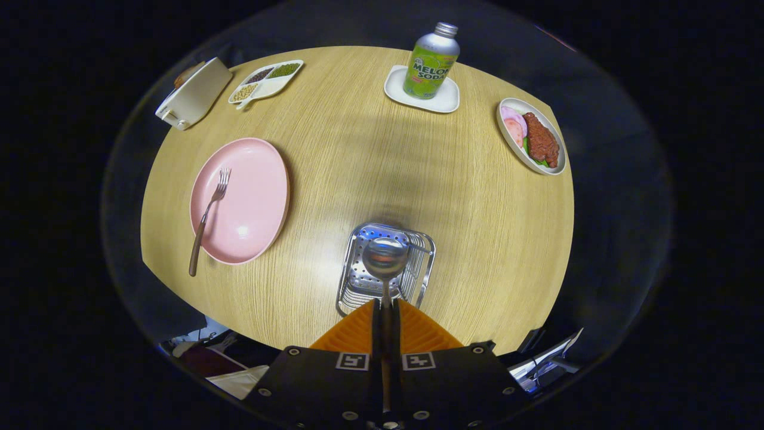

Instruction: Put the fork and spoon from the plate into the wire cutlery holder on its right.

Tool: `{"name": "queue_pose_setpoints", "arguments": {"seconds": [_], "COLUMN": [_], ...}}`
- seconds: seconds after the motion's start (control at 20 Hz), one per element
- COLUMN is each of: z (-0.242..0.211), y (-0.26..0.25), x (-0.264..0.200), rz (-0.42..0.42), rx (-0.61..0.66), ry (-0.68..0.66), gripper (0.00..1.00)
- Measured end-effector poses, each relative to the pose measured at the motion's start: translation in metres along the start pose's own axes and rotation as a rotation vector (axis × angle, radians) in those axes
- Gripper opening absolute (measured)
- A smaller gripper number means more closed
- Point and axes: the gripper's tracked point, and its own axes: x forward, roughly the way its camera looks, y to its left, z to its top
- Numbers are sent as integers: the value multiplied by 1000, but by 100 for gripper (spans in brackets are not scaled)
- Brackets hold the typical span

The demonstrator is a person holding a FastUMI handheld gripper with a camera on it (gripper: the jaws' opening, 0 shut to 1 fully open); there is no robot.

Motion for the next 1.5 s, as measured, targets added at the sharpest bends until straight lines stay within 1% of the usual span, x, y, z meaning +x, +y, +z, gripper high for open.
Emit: {"name": "queue_pose_setpoints", "arguments": {"seconds": [0.3,0.35,0.4,0.5,0.55,0.6,0.65,0.7,0.75,0.95,1.1,1.25,1.4,1.5], "z": [13,15,16,20,25,30,32,36,43,68,80,83,89,89], "y": [-2,-3,-3,1,3,5,5,8,12,34,64,105,137,151], "x": [-6,-9,-12,-21,-27,-32,-40,-46,-52,-76,-89,-91,-83,-76], "rz": [1,-1,1,19,24,27,28,32,34,28,34,64,58,36], "rx": [14,18,28,52,63,76,95,109,119,180,179,151,126,98], "ry": [-69,-86,-102,-145,-175,-203,-234,-265,-304,-474,-581,-641,-699,-726], "gripper": [15,23,28,45,58,65,84,94,100,100,100,100,100,100]}}
